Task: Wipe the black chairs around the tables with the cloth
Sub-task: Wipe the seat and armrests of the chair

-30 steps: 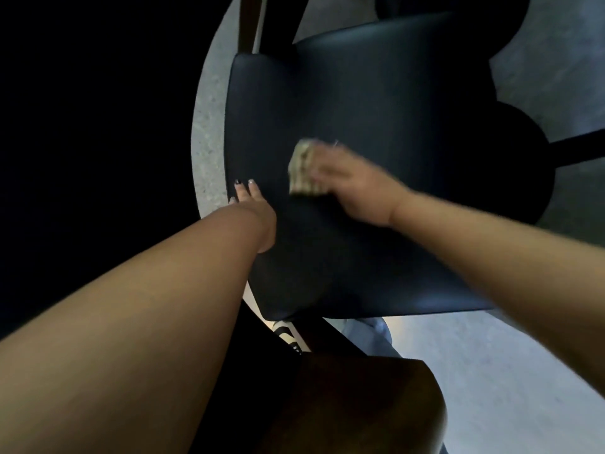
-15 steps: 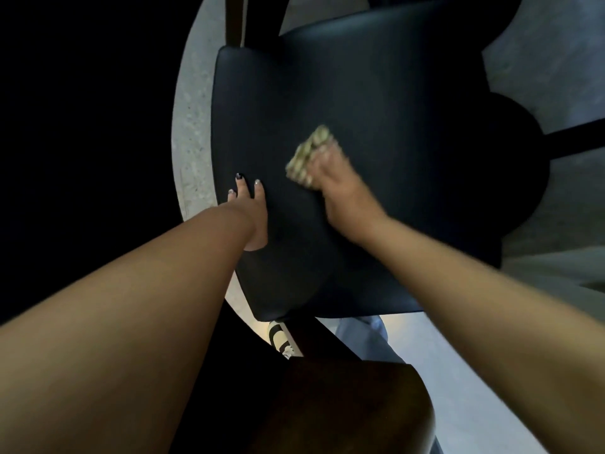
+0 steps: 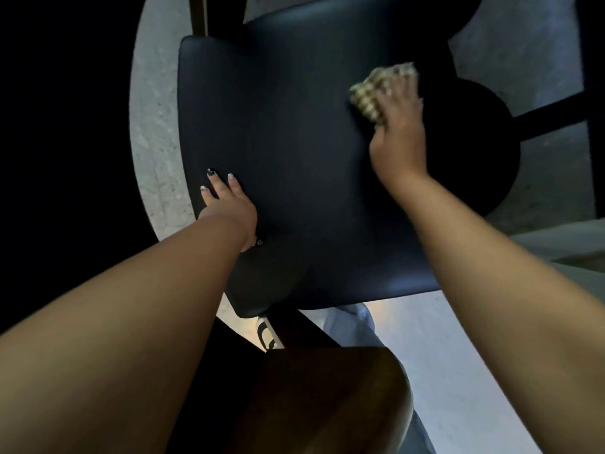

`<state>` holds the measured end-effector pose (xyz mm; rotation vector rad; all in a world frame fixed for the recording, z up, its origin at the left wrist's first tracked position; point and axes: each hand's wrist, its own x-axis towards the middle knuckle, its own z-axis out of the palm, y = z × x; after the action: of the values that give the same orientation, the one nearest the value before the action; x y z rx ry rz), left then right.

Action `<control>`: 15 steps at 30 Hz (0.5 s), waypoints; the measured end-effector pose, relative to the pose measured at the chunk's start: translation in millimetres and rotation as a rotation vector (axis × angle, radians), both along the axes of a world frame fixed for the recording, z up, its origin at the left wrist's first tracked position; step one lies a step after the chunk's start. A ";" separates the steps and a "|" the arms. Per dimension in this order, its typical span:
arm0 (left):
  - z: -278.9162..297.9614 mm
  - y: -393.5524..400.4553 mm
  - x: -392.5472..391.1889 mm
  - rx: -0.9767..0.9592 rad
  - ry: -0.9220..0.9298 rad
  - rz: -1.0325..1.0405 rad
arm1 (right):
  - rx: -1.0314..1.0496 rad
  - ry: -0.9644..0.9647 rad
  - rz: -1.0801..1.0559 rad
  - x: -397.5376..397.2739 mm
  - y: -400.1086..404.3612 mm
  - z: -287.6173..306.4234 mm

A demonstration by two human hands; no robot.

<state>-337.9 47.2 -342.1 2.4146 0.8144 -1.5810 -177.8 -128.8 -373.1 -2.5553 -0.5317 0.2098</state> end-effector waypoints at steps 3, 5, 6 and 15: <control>-2.1 0.0 0.5 0.005 -0.002 0.000 | -0.068 0.012 -0.184 15.2 7.9 -15.7; -2.7 0.1 1.3 0.007 -0.006 -0.001 | -0.046 0.011 -0.097 -12.5 16.9 -23.6; -2.9 0.1 1.6 0.007 -0.007 0.000 | -0.014 0.022 -0.018 -35.3 18.2 -26.0; -3.2 -1.4 -2.8 -0.009 -0.076 0.003 | 0.134 0.200 0.380 -169.6 -51.8 2.8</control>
<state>-340.7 45.8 -345.3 2.4498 0.7954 -1.4782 -347.4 -180.6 -370.3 -2.2531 -0.9156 0.5371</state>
